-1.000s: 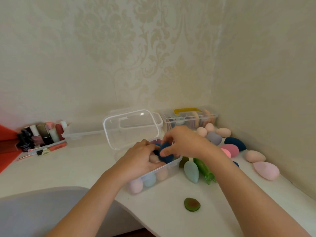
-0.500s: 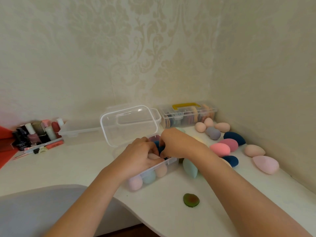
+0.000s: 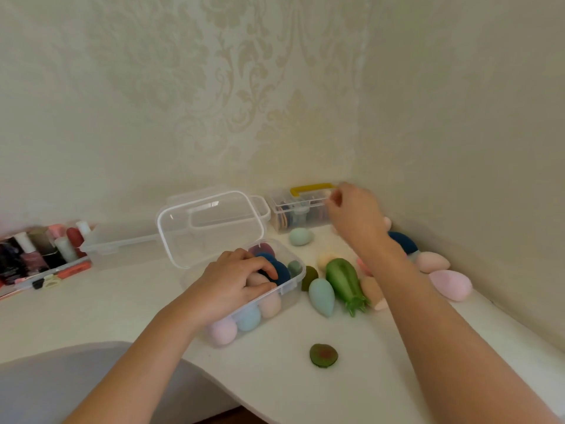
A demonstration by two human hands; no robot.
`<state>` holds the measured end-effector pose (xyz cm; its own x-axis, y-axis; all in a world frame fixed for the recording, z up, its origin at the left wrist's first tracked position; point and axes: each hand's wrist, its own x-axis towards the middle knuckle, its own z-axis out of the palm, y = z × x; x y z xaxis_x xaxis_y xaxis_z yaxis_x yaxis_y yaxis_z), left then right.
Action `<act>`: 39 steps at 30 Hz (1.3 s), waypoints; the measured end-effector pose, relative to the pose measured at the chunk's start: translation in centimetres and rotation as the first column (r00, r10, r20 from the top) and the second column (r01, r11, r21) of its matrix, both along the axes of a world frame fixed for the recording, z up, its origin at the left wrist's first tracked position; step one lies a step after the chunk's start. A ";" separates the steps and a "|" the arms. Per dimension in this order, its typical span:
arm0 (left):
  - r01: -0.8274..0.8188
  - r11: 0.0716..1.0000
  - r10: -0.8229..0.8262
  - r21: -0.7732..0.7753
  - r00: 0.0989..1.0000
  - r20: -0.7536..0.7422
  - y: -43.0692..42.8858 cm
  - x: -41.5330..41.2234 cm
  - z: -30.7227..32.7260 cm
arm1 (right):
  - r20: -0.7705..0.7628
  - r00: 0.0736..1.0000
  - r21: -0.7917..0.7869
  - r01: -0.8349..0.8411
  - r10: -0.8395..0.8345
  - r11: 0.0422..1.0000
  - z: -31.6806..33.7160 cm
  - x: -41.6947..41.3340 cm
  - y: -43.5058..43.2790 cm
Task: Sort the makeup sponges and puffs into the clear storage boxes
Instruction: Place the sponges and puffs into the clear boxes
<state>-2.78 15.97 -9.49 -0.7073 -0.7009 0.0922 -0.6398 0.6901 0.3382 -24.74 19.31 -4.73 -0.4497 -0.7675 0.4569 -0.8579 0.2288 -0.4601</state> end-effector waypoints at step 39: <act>-0.035 0.999 0.035 0.000 0.999 0.003 0.2 -0.1 0.1 | 0.274 0.748 0.108 -0.649 0.605 0.753 0.3 3.9 1.7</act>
<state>-2.92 16.19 -9.42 -0.6826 -0.7252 0.0904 -0.6645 0.6674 0.3360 -20.82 21.04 -4.42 0.0970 -0.9682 0.2305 -0.7252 -0.2274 -0.6499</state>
